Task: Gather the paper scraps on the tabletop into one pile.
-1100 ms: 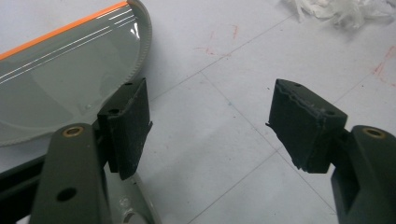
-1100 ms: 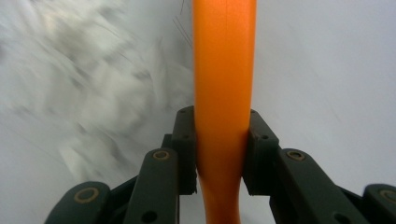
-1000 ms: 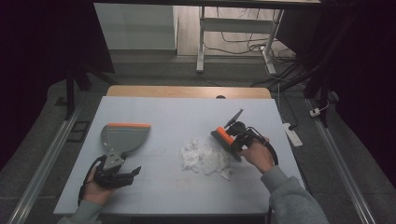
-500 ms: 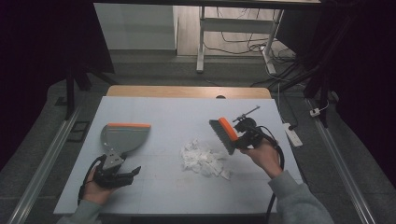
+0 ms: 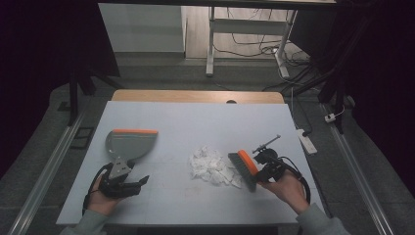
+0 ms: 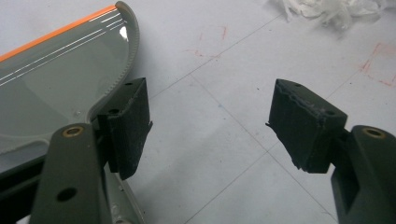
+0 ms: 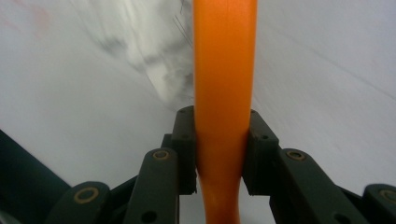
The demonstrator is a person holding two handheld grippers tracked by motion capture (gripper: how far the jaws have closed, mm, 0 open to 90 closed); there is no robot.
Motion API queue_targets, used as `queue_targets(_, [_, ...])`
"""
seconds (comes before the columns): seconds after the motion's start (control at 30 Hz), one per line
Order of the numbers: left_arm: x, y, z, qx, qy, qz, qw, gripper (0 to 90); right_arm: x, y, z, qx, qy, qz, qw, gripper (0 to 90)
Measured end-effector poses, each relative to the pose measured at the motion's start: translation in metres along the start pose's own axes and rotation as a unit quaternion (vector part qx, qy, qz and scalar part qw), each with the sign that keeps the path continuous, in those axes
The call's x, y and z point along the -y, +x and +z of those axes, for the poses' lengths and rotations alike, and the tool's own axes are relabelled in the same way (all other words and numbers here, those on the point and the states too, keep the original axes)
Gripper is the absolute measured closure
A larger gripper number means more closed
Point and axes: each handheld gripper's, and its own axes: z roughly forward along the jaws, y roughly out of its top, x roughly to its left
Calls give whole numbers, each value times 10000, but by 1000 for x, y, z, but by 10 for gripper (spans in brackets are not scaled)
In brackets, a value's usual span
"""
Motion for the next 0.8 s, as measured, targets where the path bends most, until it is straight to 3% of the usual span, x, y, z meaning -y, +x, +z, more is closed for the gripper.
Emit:
queue_targets(0.23, [1,0,1,-13,34,1,10000,302,-29,16,16,-318,-536,-145,9980,703])
queue_targets(0.33, [1,0,0,-34,34,-8,10000,302,-41,21,14,-307,-813,-259,9959,703])
queue_targets(0.43, [2,1,1,-32,49,-30,10000,302,-45,18,4,-357,-1183,-233,9921,702])
queue_targets(0.6, [1,0,2,-47,63,-9,10000,302,-42,6,-12,-177,-1583,-122,9872,702])
queue_targets(0.8, [1,-1,2,-62,69,-7,10000,302,-43,-8,-15,-63,-1576,-35,9875,702])
